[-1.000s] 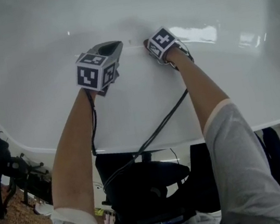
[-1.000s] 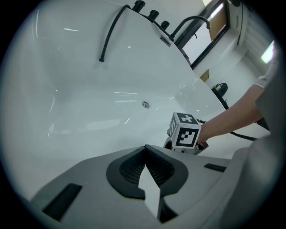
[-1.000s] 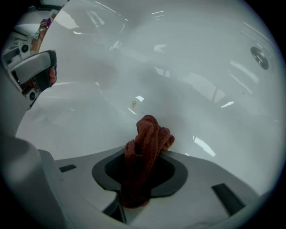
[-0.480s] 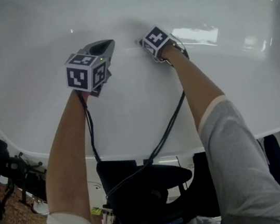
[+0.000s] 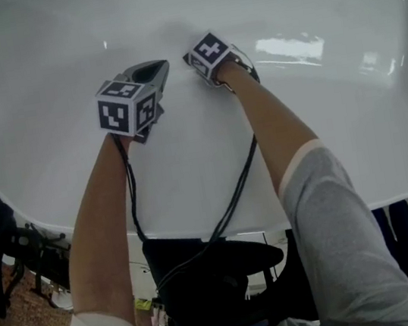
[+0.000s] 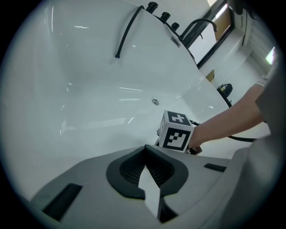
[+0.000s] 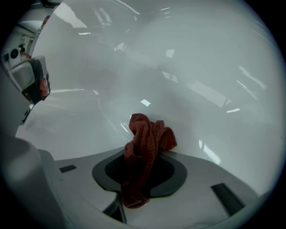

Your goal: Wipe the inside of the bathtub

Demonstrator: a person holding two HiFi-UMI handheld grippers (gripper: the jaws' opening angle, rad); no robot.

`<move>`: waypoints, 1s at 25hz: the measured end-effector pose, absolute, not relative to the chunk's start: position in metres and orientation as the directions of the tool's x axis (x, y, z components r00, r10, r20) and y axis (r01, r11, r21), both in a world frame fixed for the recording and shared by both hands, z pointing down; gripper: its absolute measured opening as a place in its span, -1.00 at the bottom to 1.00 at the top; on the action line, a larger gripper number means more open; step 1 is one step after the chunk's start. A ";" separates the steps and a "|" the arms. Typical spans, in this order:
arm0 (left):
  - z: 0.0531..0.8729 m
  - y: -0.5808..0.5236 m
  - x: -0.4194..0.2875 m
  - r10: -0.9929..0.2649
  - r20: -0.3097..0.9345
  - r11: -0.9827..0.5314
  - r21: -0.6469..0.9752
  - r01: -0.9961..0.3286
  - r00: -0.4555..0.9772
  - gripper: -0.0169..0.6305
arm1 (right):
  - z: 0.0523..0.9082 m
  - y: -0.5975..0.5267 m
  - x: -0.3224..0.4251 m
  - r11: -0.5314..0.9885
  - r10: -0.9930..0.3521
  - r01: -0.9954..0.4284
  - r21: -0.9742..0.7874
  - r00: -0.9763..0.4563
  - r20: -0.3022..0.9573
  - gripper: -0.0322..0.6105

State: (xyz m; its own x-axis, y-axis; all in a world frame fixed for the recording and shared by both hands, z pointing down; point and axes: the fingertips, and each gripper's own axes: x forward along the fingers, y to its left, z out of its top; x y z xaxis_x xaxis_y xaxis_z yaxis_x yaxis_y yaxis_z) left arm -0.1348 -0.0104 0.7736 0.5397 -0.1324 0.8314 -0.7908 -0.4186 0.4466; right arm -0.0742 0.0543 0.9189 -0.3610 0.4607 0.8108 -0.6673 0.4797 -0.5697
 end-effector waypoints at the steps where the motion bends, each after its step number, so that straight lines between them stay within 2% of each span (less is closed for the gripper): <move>1: 0.773 -0.011 -0.131 -0.128 0.828 -0.423 0.452 -0.786 0.545 -0.92 | 0.919 0.053 -0.061 0.455 0.452 -0.693 -0.559 -0.362 0.816 -0.55; 8: 0.762 -0.020 -0.118 -0.142 0.811 -0.448 0.459 -0.767 0.568 -0.92 | 0.924 0.046 0.046 0.301 0.352 -0.870 -0.390 -0.279 0.893 -0.55; 11: 0.763 -0.022 -0.118 -0.157 0.808 -0.450 0.454 -0.769 0.568 -0.92 | 0.923 0.043 0.059 0.255 0.311 -0.913 -0.318 -0.234 0.921 -0.56; 13: 0.766 -0.022 -0.123 -0.165 0.811 -0.441 0.449 -0.777 0.562 -0.92 | 0.923 0.035 0.043 0.270 0.263 -0.914 -0.304 -0.234 0.936 -0.55; 16: 0.774 -0.018 -0.127 -0.164 0.816 -0.420 0.450 -0.788 0.554 -0.92 | 0.922 0.014 -0.012 0.267 0.207 -0.877 -0.399 -0.352 0.913 -0.55; 19: 0.781 -0.014 -0.133 -0.154 0.823 -0.413 0.449 -0.792 0.547 -0.92 | 0.922 -0.008 -0.060 0.311 0.186 -0.842 -0.442 -0.402 0.897 -0.55; 22: 0.786 -0.012 -0.142 -0.156 0.832 -0.398 0.440 -0.805 0.532 -0.92 | 0.922 -0.022 -0.080 0.378 0.143 -0.836 -0.399 -0.373 0.917 -0.55; 25: 0.784 -0.010 -0.142 -0.151 0.835 -0.391 0.441 -0.808 0.529 -0.92 | 0.915 -0.027 -0.091 0.375 0.096 -0.802 -0.465 -0.466 0.880 -0.55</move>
